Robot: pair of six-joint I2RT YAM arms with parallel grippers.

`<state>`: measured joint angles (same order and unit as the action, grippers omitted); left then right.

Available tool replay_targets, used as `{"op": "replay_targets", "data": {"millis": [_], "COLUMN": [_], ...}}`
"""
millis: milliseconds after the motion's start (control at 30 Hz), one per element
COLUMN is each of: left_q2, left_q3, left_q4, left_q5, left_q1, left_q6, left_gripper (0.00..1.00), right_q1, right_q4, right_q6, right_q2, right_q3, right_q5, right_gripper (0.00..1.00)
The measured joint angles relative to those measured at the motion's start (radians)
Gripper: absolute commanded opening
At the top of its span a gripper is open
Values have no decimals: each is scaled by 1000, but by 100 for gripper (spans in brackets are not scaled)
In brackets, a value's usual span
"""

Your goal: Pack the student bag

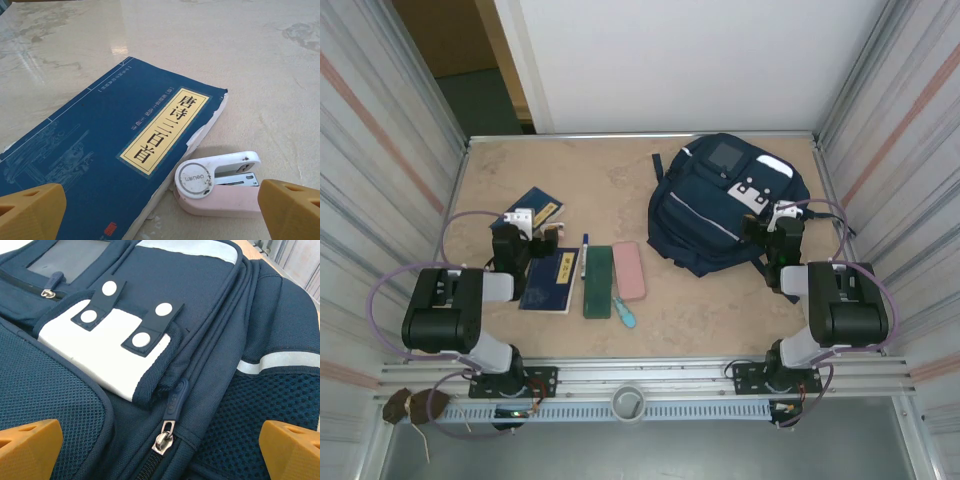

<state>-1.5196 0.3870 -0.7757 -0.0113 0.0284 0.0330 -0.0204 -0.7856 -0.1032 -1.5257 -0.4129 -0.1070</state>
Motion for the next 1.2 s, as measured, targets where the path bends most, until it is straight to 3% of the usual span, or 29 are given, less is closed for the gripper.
{"op": "replay_targets", "data": {"millis": [1067, 1200], "left_q2": [5, 126], "left_q3": [4, 32], "left_q4": [3, 168], "left_q5": [-10, -86], "left_q1": [-1, 5], "left_q6": [8, -21], "left_gripper": [99, 99], "right_q1": [6, 56], "right_q4": [0, 82], "right_q6": [0, 2], "right_q2": [1, 96], "right_q3": [0, 6], "right_q5": [-8, -116], "right_gripper": [99, 99]}}
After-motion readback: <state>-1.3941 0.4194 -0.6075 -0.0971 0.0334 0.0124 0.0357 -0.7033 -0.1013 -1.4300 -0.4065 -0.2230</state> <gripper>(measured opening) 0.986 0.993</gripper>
